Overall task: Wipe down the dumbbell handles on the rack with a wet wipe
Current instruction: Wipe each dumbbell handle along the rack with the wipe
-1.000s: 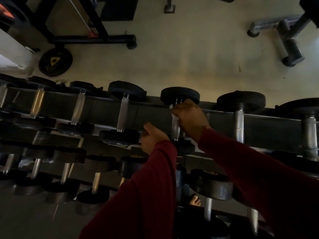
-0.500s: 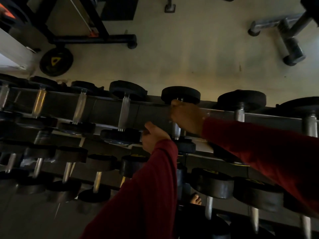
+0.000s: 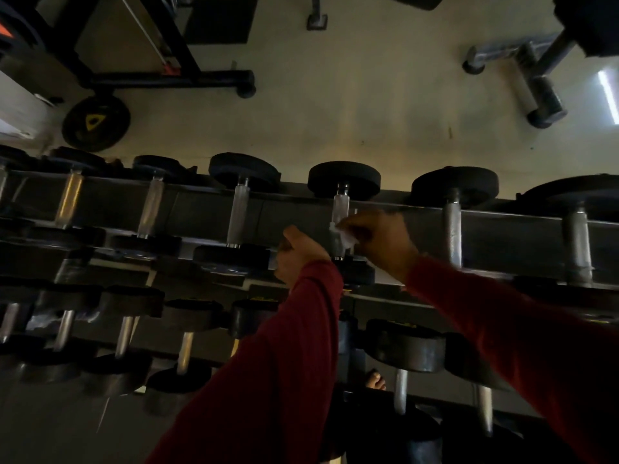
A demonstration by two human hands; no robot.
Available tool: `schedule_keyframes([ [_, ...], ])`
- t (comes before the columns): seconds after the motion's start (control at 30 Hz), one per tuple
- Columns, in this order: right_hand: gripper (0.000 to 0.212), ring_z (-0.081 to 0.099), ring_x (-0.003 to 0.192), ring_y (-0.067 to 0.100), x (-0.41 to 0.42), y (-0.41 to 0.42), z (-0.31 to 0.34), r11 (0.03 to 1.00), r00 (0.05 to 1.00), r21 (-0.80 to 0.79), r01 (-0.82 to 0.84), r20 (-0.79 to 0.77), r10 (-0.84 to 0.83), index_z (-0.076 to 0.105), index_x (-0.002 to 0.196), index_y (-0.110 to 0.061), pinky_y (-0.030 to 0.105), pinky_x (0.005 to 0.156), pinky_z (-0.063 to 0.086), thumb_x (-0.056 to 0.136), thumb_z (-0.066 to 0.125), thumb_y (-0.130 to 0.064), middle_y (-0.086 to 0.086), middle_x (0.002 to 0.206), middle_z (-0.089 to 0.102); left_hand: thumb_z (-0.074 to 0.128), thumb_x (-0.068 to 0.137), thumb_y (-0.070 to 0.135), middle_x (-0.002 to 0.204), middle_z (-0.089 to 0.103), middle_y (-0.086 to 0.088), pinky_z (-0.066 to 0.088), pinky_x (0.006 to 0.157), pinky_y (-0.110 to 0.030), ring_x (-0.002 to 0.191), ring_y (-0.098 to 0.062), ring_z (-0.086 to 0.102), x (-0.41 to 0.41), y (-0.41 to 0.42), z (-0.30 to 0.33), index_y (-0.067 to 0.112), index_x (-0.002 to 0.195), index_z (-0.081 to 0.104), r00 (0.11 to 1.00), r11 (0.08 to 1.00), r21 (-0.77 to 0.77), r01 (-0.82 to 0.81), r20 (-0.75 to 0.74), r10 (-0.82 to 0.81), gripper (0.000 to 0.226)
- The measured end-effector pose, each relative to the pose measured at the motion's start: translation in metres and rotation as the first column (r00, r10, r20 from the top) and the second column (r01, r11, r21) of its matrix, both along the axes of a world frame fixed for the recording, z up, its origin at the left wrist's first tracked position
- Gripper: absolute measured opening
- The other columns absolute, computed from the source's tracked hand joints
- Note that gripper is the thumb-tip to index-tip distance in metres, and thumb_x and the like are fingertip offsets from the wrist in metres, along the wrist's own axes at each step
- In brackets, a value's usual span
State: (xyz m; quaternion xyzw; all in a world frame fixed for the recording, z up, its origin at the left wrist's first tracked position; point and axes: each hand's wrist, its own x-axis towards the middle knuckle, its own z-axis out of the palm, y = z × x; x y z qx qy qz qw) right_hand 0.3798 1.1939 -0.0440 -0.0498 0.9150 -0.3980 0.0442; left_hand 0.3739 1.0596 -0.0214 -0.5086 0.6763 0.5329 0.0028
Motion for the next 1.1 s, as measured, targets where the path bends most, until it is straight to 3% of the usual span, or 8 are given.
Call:
schedule_keyframes([
  [0.07,0.024,0.067,0.096,0.006,0.016,0.005,0.006,0.825,0.865,-0.300,0.478,0.321,-0.385,0.071,0.112,-0.025,0.029,0.088,0.058,0.097,0.058,-0.012,-0.003,0.114,0.070,0.035,0.083,0.066,0.095,0.068,-0.003,0.042,0.088,-0.040,0.097,-0.025,0.060,0.003,-0.002,-0.012,0.023,0.084,0.071,0.984,0.983,-0.030,0.179,-0.012,-0.180,0.056],
  [0.13,0.028,0.066,0.102,0.016,0.022,0.016,0.018,0.405,0.624,-0.483,0.776,0.682,-0.381,0.071,0.113,-0.025,0.034,0.086,0.059,0.098,0.054,-0.009,0.000,0.116,0.066,0.028,0.078,0.073,0.089,0.066,-0.001,0.045,0.091,-0.050,0.095,-0.024,0.060,0.008,-0.004,-0.022,0.024,0.079,0.067,0.863,0.843,-0.205,0.497,0.014,-0.505,0.062],
  [0.27,0.026,0.067,0.103,0.021,0.026,0.037,0.033,0.023,0.527,-0.531,0.847,0.832,-0.174,0.070,0.115,-0.017,0.030,0.077,0.058,0.099,0.051,-0.009,0.010,0.116,0.067,0.039,0.086,0.063,0.088,0.057,0.010,0.044,0.084,-0.037,0.090,-0.011,0.053,0.017,-0.006,-0.003,0.030,0.082,0.063,0.108,0.005,-0.504,0.864,0.175,-0.979,0.042],
  [0.37,0.028,0.068,0.108,0.022,0.029,0.044,0.035,-0.084,0.562,-0.576,0.813,0.815,-0.144,0.068,0.118,-0.011,0.030,0.082,0.058,0.098,0.050,-0.006,0.013,0.121,0.069,0.052,0.078,0.067,0.102,0.054,0.003,0.046,0.075,-0.035,0.099,-0.019,0.054,0.014,-0.002,0.014,0.025,0.101,0.065,-0.321,-0.563,-0.482,0.671,0.496,-0.807,0.049],
  [0.47,0.025,0.068,0.106,0.024,0.031,0.054,0.037,-0.130,0.633,-0.654,0.745,0.755,-0.172,0.066,0.116,-0.007,0.033,0.091,0.056,0.095,0.053,-0.010,0.014,0.120,0.069,0.066,0.078,0.051,0.115,0.058,-0.007,0.050,0.077,-0.039,0.106,-0.029,0.056,0.014,0.023,0.018,0.016,0.116,0.063,-0.422,-0.890,-0.226,0.395,0.816,-0.395,0.052],
  [0.63,0.027,0.069,0.109,0.022,0.036,0.062,0.037,0.037,0.691,-0.702,0.712,0.690,-0.216,0.066,0.119,-0.008,0.030,0.085,0.057,0.094,0.063,-0.012,0.009,0.117,0.072,0.051,0.099,0.020,0.134,0.053,-0.020,0.050,0.087,-0.053,0.119,-0.041,0.053,0.018,0.071,0.012,0.002,0.133,0.051,-0.479,-0.916,0.106,0.386,0.872,-0.102,0.038],
  [0.77,0.032,0.070,0.108,0.020,0.034,0.063,0.029,-0.006,0.668,-0.685,0.729,0.713,-0.214,0.063,0.127,-0.009,0.029,0.080,0.059,0.095,0.058,-0.006,0.009,0.120,0.071,0.043,0.101,0.017,0.132,0.054,-0.020,0.051,0.085,-0.052,0.116,-0.042,0.054,0.019,0.080,0.014,0.002,0.130,0.052,-0.473,-0.908,0.169,0.383,0.880,-0.036,0.034],
  [1.1,0.029,0.067,0.108,0.021,0.026,0.066,0.020,-0.147,0.603,-0.621,0.770,0.783,-0.152,0.063,0.119,-0.010,0.030,0.084,0.057,0.100,0.044,0.002,0.011,0.123,0.068,0.059,0.092,0.027,0.116,0.055,-0.013,0.047,0.071,-0.038,0.098,-0.031,0.061,0.017,0.033,0.031,0.004,0.119,0.059,-0.419,-0.973,-0.173,0.156,0.880,-0.223,0.035],
])
